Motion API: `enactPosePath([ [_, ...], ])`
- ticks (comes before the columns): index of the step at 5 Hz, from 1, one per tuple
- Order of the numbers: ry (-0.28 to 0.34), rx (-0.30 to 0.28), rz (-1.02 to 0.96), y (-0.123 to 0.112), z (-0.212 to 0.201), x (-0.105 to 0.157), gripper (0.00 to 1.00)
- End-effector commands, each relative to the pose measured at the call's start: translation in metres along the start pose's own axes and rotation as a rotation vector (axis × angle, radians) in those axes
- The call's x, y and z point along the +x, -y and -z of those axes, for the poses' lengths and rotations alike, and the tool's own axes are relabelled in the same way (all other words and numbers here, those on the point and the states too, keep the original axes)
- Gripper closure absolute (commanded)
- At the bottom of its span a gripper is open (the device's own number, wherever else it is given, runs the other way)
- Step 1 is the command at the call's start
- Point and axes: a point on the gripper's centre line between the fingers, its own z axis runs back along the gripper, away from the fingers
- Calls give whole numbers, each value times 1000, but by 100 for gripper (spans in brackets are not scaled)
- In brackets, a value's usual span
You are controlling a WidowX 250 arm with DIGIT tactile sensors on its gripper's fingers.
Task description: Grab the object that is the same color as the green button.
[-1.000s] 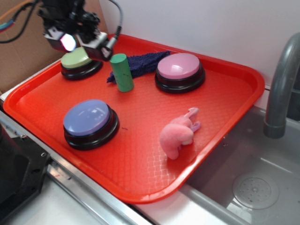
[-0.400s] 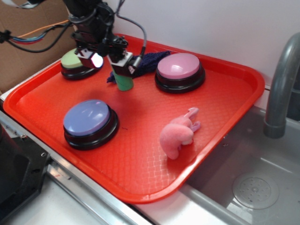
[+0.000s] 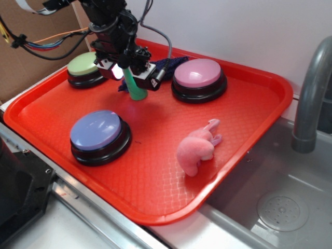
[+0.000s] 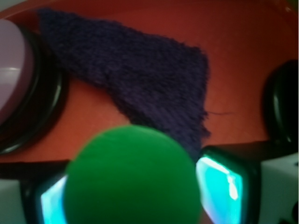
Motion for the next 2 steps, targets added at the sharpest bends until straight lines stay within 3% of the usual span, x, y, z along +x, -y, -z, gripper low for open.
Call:
enactPosePath([
  [1, 81, 1, 4, -1, -8, 17, 100],
  [2, 15, -8, -15, -4, -19, 15, 100],
])
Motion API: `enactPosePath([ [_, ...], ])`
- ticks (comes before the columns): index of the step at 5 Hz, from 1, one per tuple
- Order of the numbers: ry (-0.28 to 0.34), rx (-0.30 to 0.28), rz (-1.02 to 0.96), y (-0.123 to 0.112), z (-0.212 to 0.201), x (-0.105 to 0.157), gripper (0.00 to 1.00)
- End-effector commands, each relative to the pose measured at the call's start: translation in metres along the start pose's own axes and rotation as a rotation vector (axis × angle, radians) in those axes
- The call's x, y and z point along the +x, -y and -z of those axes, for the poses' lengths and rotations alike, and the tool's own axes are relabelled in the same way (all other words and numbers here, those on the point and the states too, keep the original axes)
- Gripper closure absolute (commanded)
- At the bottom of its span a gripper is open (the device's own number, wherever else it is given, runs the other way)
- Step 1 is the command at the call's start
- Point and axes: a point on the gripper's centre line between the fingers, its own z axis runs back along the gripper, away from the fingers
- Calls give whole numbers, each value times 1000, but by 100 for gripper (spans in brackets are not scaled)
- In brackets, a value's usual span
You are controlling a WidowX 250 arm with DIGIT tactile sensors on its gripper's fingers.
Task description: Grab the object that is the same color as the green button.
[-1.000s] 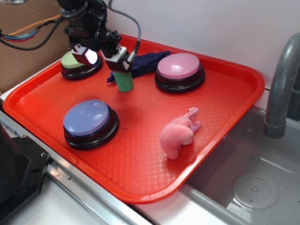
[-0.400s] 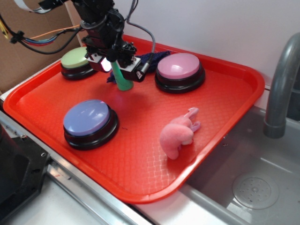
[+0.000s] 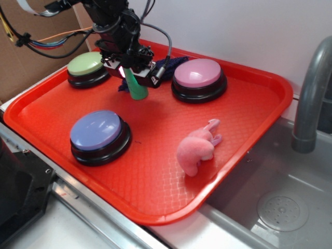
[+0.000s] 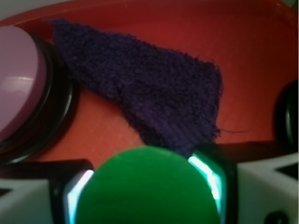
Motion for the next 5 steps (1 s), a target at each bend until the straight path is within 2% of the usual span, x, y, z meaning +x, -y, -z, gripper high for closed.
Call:
enactPosePath([
  [1, -123, -2, 53, -2, -50, 9, 100],
  [2, -205, -5, 113, 1, -91, 4, 100],
  [3, -194, 25, 107, 6, -129, -2, 100],
  [4, -153, 18, 75, 8, -143, -5, 100],
  [5, -203, 36, 149, 14, -135, -1, 100],
])
